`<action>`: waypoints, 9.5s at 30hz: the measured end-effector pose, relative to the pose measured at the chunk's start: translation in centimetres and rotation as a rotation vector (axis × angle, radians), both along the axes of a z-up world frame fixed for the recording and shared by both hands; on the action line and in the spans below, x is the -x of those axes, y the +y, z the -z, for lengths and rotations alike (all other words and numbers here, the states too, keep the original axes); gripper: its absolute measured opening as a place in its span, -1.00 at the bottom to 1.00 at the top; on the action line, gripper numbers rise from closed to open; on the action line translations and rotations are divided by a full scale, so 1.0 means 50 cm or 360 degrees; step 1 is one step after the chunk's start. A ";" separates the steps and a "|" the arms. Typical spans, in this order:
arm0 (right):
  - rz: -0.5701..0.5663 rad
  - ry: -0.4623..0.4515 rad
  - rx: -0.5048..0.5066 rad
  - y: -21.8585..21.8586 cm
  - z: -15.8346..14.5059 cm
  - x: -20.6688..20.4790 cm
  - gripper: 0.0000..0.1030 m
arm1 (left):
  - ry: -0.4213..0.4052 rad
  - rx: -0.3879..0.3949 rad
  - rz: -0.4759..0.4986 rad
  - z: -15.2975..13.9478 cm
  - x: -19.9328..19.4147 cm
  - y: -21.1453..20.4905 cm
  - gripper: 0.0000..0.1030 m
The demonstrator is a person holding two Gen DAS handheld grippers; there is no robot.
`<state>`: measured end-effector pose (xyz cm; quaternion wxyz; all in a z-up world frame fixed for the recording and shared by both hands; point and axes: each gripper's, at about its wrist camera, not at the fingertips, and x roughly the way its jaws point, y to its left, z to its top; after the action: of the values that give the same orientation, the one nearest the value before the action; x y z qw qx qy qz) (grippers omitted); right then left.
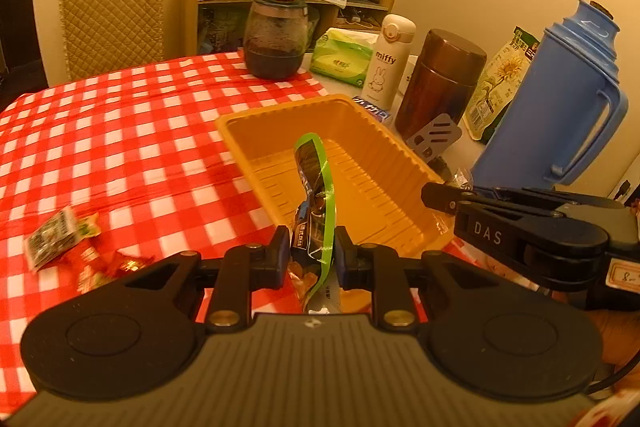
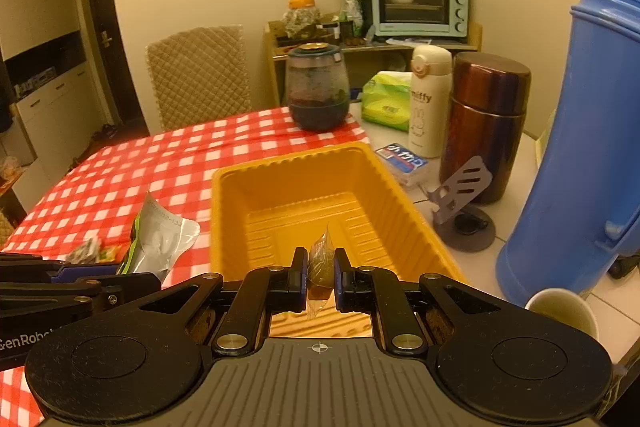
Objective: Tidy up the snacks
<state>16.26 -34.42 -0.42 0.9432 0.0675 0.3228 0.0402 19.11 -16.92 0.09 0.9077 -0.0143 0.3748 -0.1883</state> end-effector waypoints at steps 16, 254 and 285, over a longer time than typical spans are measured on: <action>0.0069 0.0064 -0.0034 -0.058 0.035 -0.070 -0.75 | 0.0072 0.0062 0.0036 0.031 -0.083 -0.066 -0.59; -0.0271 0.0052 -0.0049 0.257 0.011 0.204 -0.57 | -0.0039 -0.0171 -0.0285 0.022 0.255 0.275 -0.64; 0.0069 0.0037 -0.0066 0.037 -0.002 0.157 -0.57 | -0.0070 -0.0086 0.0023 -0.008 0.148 0.059 -0.64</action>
<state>8.40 -32.58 -0.30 0.9384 0.0944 0.3314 0.0256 11.72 -13.95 0.49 0.9144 0.0169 0.3598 -0.1849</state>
